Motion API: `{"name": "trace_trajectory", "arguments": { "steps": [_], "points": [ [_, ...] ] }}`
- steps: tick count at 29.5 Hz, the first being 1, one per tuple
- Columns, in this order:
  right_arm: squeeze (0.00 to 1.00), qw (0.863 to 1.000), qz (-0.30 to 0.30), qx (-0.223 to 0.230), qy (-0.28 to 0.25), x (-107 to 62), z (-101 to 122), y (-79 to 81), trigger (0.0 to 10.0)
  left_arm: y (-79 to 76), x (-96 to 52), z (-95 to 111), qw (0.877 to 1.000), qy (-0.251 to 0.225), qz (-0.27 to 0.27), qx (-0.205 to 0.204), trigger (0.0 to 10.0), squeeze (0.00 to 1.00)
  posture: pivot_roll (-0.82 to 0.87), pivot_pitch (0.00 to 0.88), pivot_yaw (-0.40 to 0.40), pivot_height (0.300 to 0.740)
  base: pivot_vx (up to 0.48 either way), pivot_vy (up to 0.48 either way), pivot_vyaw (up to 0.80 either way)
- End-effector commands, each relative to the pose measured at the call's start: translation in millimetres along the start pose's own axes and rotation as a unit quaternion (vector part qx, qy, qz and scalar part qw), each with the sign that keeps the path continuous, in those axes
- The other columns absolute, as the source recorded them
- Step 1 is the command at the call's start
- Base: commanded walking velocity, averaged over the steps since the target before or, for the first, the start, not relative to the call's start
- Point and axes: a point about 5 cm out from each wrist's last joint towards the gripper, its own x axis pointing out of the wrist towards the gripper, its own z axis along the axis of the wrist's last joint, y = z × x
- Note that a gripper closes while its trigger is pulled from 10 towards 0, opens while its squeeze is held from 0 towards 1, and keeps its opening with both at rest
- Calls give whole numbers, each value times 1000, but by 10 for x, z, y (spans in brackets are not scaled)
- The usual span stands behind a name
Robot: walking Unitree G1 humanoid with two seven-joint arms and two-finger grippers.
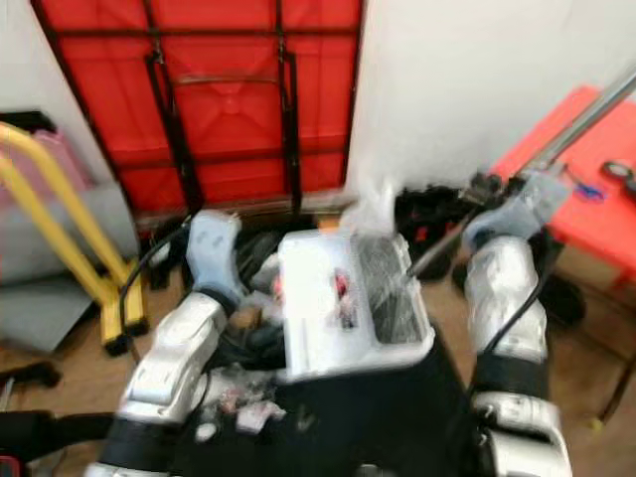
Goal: Sweep floor
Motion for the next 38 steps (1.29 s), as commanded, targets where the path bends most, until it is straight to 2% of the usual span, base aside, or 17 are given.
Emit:
{"name": "trace_trajectory", "arguments": {
  "steps": [1,11,13,16,20,26,28,35,38],
  "points": [
    [0,999,27,19,-39,28,157,125,10000,20,-18,-29,1000,6,1,7,10000,0,-149,39,-173,740,382,0,0],
    [0,999,32,10,-42,39,184,129,10000,22,-32,-19,1000,5,2,8,10000,0,-148,47,-174,740,382,0,0],
    [0,998,52,-5,-43,54,223,156,10000,17,-73,-8,1000,4,3,7,10000,0,-148,74,-176,740,381,0,0],
    [0,997,66,-1,-44,70,244,190,10000,22,-102,-12,1000,7,4,6,10000,0,-146,86,-179,740,382,0,0],
    [0,994,99,8,-37,92,279,250,10000,27,-184,-14,1000,14,3,1,10000,0,-143,130,-186,740,382,0,800],
    [0,994,100,8,-40,110,310,268,10000,23,-235,-15,1000,18,3,-1,10000,0,-141,157,-185,740,246,0,800],
    [0,994,97,-2,-44,143,358,274,10000,7,-323,-15,1000,28,-2,-4,10000,0,-136,191,-181,740,0,0,800],
    [0,996,78,-26,-44,190,382,251,10000,-35,-442,-13,999,45,-16,-8,10000,0,-128,233,-179,740,0,0,800],
    [0,997,52,-36,-44,216,395,190,10000,-62,-535,3,998,54,-24,-7,10000,0,-115,278,-181,740,0,0,267]
  ]
}}
